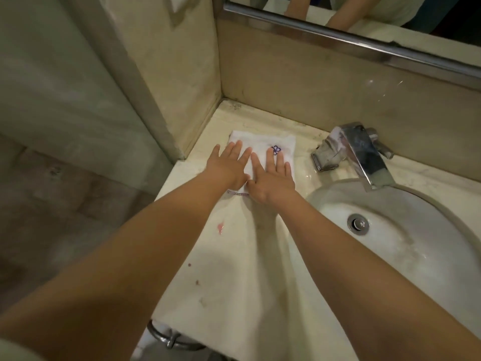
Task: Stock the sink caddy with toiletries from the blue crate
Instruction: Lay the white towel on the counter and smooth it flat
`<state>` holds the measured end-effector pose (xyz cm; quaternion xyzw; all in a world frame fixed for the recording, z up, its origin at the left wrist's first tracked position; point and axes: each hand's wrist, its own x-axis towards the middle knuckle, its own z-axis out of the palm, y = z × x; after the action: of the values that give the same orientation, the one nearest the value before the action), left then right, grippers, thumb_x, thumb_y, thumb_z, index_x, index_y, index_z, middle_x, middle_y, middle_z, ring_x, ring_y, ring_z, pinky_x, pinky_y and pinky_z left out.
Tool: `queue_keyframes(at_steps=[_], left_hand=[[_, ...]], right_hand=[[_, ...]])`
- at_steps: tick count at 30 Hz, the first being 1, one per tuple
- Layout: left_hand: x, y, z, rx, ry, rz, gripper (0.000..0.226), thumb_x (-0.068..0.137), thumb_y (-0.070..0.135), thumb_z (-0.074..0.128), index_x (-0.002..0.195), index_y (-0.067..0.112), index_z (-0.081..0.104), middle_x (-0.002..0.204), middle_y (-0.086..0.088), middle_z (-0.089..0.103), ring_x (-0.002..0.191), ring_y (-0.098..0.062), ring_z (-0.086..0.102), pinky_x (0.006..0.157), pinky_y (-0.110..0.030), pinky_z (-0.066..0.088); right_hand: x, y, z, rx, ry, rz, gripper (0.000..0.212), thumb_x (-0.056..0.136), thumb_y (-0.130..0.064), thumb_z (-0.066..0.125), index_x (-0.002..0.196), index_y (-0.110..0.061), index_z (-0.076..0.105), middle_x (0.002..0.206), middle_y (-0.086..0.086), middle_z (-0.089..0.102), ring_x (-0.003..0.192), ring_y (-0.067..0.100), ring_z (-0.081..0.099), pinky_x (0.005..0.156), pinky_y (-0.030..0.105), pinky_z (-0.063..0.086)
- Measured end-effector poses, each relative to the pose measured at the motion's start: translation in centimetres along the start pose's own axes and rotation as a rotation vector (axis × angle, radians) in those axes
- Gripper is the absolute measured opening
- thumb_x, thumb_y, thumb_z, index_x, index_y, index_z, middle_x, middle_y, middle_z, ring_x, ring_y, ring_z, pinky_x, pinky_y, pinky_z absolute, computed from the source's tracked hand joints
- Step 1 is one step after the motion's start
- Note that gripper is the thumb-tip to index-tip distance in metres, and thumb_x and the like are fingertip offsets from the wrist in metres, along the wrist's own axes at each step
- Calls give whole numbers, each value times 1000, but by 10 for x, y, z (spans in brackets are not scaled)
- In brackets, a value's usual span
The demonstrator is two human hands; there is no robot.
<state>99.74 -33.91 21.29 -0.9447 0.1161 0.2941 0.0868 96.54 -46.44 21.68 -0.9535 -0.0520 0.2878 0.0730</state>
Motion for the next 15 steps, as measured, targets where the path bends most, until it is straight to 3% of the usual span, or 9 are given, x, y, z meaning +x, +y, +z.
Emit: queue_keyframes(at_steps=[15], left_hand=[[-137, 13, 92, -103, -25, -117, 70, 103, 49, 22, 151, 23, -22, 159, -4, -27, 148, -22, -20, 120, -46, -8]], right_hand=[[-109, -35, 78, -103, -72, -126, 67, 102, -48, 24, 153, -33, -18, 157, 7, -33, 144, 27, -31, 120, 43, -13]])
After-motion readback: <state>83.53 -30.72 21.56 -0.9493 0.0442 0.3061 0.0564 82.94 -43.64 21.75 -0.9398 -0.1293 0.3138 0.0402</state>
